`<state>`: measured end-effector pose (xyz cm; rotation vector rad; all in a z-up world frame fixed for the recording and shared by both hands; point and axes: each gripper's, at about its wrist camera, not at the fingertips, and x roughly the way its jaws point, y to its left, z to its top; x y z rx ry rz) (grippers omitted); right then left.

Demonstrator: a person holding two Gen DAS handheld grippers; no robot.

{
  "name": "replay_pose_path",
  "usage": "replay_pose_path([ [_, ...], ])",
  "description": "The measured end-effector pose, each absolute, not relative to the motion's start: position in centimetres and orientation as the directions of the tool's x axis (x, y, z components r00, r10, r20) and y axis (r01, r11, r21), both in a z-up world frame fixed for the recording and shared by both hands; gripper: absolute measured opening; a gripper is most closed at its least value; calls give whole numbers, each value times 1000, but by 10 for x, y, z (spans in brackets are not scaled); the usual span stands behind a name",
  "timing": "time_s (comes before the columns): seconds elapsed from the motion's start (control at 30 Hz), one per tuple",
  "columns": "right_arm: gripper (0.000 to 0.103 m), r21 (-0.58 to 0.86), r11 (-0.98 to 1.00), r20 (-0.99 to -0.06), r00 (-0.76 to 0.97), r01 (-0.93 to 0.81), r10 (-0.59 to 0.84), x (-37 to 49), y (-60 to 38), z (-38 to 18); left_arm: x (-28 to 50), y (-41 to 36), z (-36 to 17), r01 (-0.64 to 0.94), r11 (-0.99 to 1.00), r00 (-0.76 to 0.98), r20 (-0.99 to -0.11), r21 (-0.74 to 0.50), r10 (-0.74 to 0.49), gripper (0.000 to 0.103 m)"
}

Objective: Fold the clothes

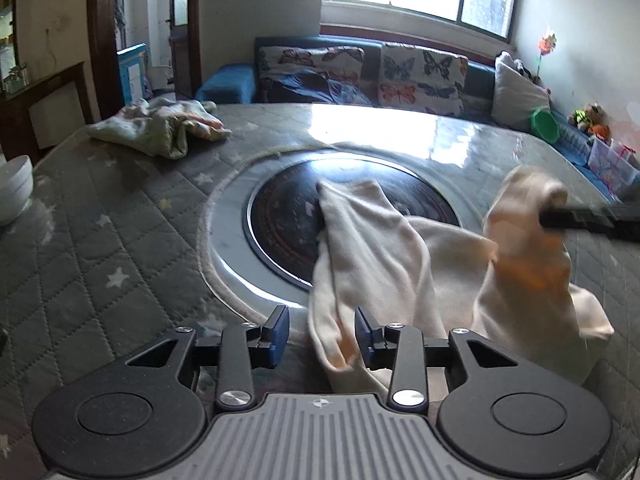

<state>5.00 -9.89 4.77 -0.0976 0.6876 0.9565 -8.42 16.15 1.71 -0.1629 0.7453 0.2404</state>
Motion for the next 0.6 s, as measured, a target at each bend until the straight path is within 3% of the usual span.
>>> replay_pose_path([
  [0.13, 5, 234, 442, -592, 233, -866, 771, 11, -81, 49, -83, 165, 27, -285, 956, 729, -663, -68, 170, 44],
  [0.27, 14, 234, 343, -596, 145, -910, 790, -17, -73, 46, -80, 160, 38, -267, 961, 754, -637, -75, 160, 48],
  [0.33, 24, 227, 368, -589, 174, -902, 789, -16, -79, 49, -77, 156, 41, -247, 966, 766, -626, -79, 145, 48],
  [0.6, 25, 237, 677, -619, 428, -697, 658, 46, -142, 35, -53, 125, 39, -145, 982, 779, -626, -123, 36, 48],
])
